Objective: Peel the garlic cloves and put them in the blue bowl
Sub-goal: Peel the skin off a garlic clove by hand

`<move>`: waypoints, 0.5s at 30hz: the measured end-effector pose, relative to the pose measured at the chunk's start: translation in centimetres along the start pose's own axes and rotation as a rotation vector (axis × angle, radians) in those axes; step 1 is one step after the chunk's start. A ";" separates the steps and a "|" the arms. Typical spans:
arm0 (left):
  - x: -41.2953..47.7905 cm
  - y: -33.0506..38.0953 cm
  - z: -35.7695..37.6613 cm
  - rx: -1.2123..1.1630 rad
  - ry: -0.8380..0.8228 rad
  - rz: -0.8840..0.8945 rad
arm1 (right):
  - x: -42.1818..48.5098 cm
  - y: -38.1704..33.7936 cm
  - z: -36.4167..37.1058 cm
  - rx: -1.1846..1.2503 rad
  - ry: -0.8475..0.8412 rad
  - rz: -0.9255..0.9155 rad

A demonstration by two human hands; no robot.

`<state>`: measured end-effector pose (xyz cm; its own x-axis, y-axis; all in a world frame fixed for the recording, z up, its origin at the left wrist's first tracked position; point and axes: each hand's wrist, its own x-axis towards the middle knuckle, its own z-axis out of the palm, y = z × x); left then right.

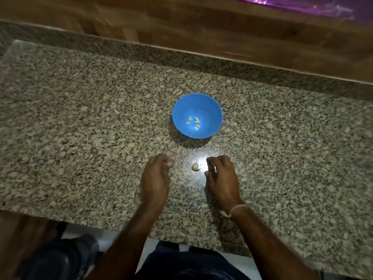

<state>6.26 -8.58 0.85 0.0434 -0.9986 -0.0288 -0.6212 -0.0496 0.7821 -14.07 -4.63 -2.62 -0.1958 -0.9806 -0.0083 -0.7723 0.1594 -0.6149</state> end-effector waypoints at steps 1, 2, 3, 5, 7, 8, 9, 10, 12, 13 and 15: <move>1.3 1.2 0.2 -0.040 0.009 0.028 | 0.0 0.0 0.0 0.004 -0.001 0.007; 2.6 2.5 0.3 -0.064 0.018 0.057 | 0.0 0.0 0.0 0.006 -0.003 0.013; 4.0 3.5 0.6 -0.079 0.021 0.087 | 0.1 0.0 0.0 0.007 -0.003 0.020; 6.8 5.6 1.3 -0.076 0.000 0.154 | 0.2 0.0 -0.1 0.012 -0.001 0.034; 9.1 6.6 2.4 -0.042 -0.036 0.181 | 0.3 -0.1 -0.2 0.020 -0.004 0.042; 10.1 6.8 3.0 -0.019 -0.049 0.183 | 0.3 -0.1 -0.2 0.030 -0.006 0.042; 10.9 7.0 3.5 0.006 -0.062 0.178 | 0.3 0.0 -0.2 0.048 -0.007 0.043; 11.6 7.0 3.8 0.022 -0.072 0.166 | 0.3 0.1 -0.3 0.073 -0.003 0.047; 12.0 7.1 3.8 0.038 -0.067 0.145 | 0.2 0.2 -0.4 0.144 0.027 0.055; 11.7 7.0 3.5 0.049 -0.039 0.169 | 0.1 0.3 -0.5 0.187 0.046 0.051; 9.8 6.6 2.5 0.029 0.038 0.257 | -0.1 0.2 -0.6 0.277 0.057 0.026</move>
<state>0.60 -18.79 4.17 -0.0900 -0.9772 0.1925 -0.6377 0.2050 0.7425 -14.59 -4.42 -2.23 -0.2532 -0.9673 0.0122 -0.5738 0.1400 -0.8069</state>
